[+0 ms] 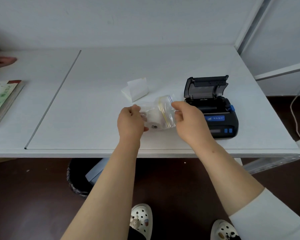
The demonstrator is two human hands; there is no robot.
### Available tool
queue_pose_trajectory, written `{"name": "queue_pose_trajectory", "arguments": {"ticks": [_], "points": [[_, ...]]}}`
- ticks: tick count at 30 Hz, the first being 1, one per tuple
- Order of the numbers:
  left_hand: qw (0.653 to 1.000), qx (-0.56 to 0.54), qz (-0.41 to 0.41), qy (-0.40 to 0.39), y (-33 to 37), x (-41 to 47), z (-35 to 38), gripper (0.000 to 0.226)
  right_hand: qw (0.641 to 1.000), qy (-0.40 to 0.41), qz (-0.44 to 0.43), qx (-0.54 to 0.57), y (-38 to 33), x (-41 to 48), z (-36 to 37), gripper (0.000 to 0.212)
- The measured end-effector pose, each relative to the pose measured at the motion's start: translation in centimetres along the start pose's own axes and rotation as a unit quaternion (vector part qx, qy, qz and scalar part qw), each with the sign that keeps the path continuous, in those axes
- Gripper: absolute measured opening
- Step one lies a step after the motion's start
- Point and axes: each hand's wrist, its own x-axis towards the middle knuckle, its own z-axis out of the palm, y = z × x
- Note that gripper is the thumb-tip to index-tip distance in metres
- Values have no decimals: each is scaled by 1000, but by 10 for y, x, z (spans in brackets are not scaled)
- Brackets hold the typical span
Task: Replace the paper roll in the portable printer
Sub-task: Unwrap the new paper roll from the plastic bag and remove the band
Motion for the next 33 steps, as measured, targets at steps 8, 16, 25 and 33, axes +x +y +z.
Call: {"name": "queue_pose_trajectory", "arguments": {"ticks": [8, 16, 25, 33], "points": [[996, -63, -48, -34, 7, 3, -7, 14, 999, -38, 15, 15, -1, 2, 4, 47], [998, 4, -33, -60, 2, -2, -8, 25, 997, -63, 20, 27, 1, 5, 8, 70], [995, 39, -35, -84, -3, 3, -9, 31, 996, -87, 16, 34, 0, 10, 14, 84], [996, 14, -46, -80, -4, 4, -13, 20, 998, -56, -9, 11, 1, 12, 17, 85]]}}
